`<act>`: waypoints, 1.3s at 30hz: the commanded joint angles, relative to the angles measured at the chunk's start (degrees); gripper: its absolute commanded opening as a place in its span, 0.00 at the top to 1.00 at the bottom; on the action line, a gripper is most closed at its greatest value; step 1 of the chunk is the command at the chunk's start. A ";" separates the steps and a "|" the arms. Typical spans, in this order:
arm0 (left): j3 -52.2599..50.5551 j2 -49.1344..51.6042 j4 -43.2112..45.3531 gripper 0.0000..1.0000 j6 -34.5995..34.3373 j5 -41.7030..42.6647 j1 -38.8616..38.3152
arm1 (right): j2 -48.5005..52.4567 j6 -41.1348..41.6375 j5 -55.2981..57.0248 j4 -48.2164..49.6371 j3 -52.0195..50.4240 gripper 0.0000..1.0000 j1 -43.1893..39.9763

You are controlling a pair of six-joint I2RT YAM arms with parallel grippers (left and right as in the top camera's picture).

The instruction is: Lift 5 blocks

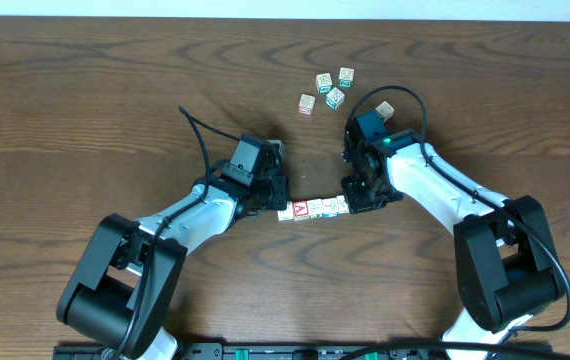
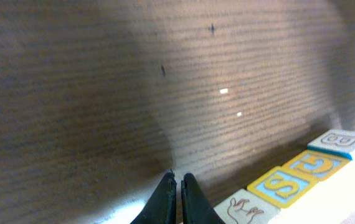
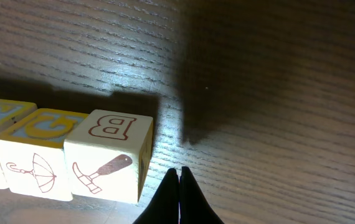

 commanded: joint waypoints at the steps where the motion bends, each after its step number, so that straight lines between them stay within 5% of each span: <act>1: -0.20 -0.04 -0.87 0.93 -0.11 0.92 -0.04 | -0.42 0.83 0.74 -0.02 -0.13 0.99 0.22; 39: 0.11 -0.04 -0.28 0.93 -0.33 0.96 -0.04 | -0.42 0.81 0.76 0.00 -0.13 0.99 0.22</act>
